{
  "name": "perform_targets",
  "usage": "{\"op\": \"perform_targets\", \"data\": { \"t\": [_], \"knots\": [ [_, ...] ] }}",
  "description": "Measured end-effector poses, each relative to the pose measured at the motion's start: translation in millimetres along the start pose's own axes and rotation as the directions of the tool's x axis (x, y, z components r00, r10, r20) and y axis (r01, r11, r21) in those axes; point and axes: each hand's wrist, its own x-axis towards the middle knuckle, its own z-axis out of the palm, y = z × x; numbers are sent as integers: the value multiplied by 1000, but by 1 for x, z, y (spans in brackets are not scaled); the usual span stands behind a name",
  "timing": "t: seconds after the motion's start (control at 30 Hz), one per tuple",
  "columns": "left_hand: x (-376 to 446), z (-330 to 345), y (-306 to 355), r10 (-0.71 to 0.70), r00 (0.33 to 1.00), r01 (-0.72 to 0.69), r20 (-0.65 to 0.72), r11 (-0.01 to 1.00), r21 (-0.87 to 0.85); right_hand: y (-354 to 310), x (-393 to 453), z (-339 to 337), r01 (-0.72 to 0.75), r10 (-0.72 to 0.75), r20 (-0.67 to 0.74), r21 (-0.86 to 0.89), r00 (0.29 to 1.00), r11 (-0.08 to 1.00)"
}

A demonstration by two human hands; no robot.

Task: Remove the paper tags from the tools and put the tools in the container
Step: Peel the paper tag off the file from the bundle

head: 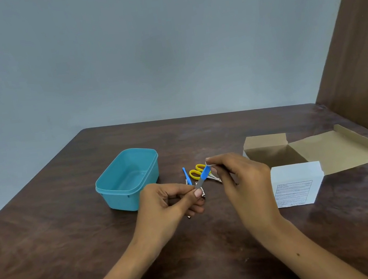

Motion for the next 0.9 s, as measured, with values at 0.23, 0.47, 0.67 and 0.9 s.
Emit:
{"op": "perform_targets", "data": {
  "t": [0.23,0.47,0.67,0.9],
  "knots": [
    [1,-1,-2,15,999,-15,-42,1000,-14,-8,-9,4,-102,97,41,146,994,984],
    [0,1,-3,25,999,-26,-24,1000,-8,-4,-3,1,-96,97,-1,142,995,985],
    [0,0,-3,37,999,-37,-11,999,-3,-2,-1,1,-128,134,-31,160,990,979],
    [1,-1,-5,40,999,-40,-14,999,-8,-4,-1,1,-191,194,13,239,981,952]
  ]
}}
